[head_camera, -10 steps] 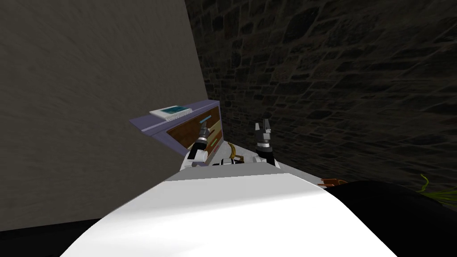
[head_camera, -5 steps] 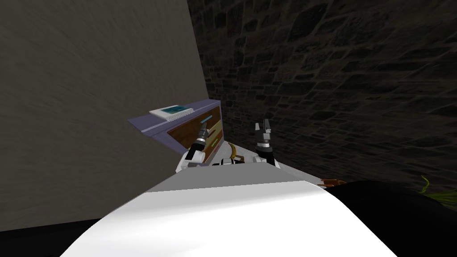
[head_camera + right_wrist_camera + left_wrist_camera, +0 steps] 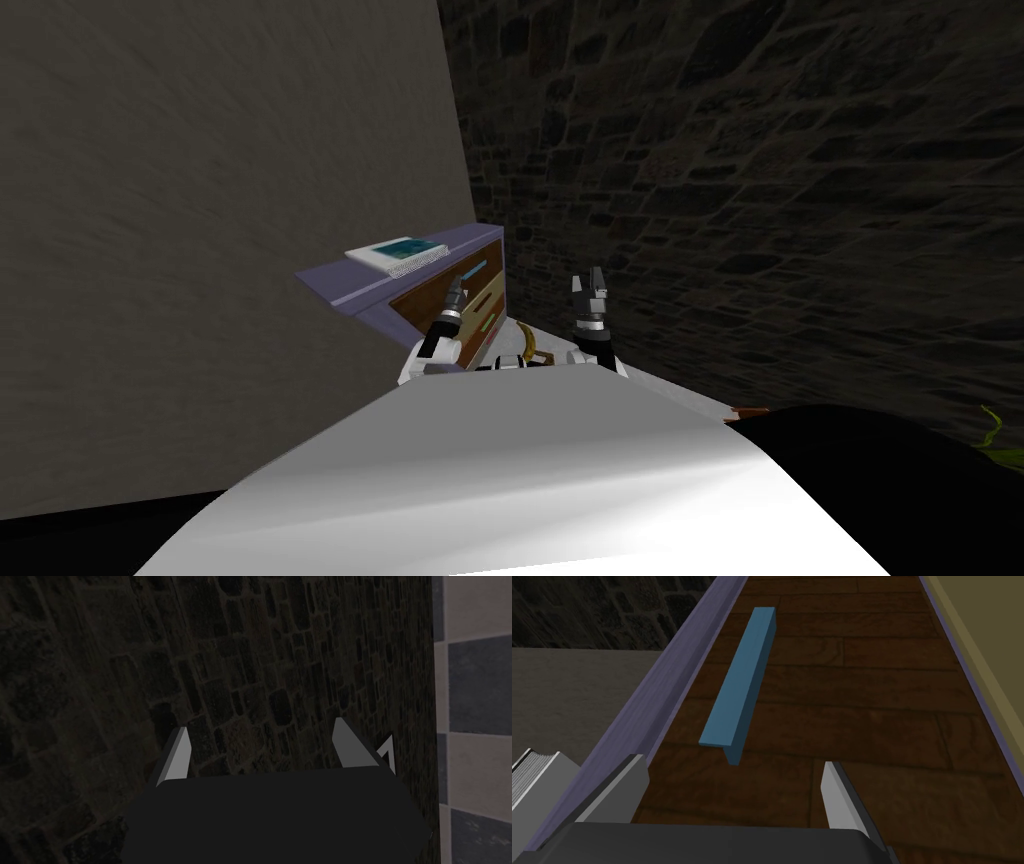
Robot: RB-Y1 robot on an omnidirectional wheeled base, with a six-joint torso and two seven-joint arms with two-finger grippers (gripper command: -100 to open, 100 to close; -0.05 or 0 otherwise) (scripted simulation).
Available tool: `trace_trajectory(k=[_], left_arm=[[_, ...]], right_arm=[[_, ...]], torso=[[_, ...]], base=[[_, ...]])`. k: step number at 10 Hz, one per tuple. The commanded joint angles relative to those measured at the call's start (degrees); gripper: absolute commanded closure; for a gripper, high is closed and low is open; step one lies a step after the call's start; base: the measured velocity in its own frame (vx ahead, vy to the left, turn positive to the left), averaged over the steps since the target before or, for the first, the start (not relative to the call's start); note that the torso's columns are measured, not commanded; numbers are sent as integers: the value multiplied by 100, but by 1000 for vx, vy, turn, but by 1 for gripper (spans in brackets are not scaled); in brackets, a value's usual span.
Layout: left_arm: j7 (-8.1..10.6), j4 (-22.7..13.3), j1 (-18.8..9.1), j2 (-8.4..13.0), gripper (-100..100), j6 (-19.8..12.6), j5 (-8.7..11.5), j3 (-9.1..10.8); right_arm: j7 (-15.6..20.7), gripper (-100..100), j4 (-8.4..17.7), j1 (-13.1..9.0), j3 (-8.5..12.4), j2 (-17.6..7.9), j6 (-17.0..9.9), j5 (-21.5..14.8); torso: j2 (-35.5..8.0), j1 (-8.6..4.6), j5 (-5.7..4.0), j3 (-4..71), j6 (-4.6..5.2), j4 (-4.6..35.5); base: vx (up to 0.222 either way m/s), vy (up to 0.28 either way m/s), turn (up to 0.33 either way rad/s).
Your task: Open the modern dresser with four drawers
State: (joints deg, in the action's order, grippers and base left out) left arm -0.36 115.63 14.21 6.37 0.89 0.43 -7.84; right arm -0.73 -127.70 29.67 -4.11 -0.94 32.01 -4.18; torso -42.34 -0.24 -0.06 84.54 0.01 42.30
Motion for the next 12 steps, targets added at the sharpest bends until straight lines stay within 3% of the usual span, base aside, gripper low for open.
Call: trace_trajectory(k=[1,3,4,6,7,8,9,10,11,12], left_arm=[[7,-13,-10,-333,-100,29,7,8],[9,-10,-10,-595,-100,37,9,10],[6,-5,-11,-518,-100,28,7,9],[352,-463,-465,-403,-100,58,-144,52],[352,-569,-598,-403,-100,58,-144,52],[525,-755,-778,-339,-100,74,-220,74],[525,-852,-892,-339,-100,74,-220,74],[697,-1029,-1070,-275,-100,89,-296,95],[697,-1135,-1186,-275,-100,89,-296,95],[870,-1335,-1383,-211,-100,105,-371,117]], right_arm=[[0,0,0,-1,-1,1,0,0],[0,0,0,-1,-1,1,0,0],[0,0,0,-1,-1,1,0,0],[0,0,0,-1,-1,1,0,0],[0,0,0,-1,-1,2,0,0],[0,0,0,-2,-1,2,0,0],[0,0,0,-1,-1,2,0,0],[0,0,0,-1,-1,2,0,0],[0,0,0,-1,-1,2,0,0],[0,0,0,-1,-1,1,0,0]], torso=[[-16,-12,-4,-10,0,4],[-4,12,2,-3,-1,2],[4,24,6,2,-1,-1],[3,24,7,2,-1,-1],[-3,20,5,-2,-2,1],[0,18,4,-1,0,1],[4,21,5,2,-1,-1],[9,25,6,5,0,-2],[7,26,7,4,-2,-2],[7,26,7,4,0,-2]], base=[[0,0,0],[0,0,0],[0,0,0],[-41,-23,117],[-45,-34,73],[-43,-36,81],[-34,-26,59],[-42,-28,102],[-35,-22,49],[-37,-18,101]])
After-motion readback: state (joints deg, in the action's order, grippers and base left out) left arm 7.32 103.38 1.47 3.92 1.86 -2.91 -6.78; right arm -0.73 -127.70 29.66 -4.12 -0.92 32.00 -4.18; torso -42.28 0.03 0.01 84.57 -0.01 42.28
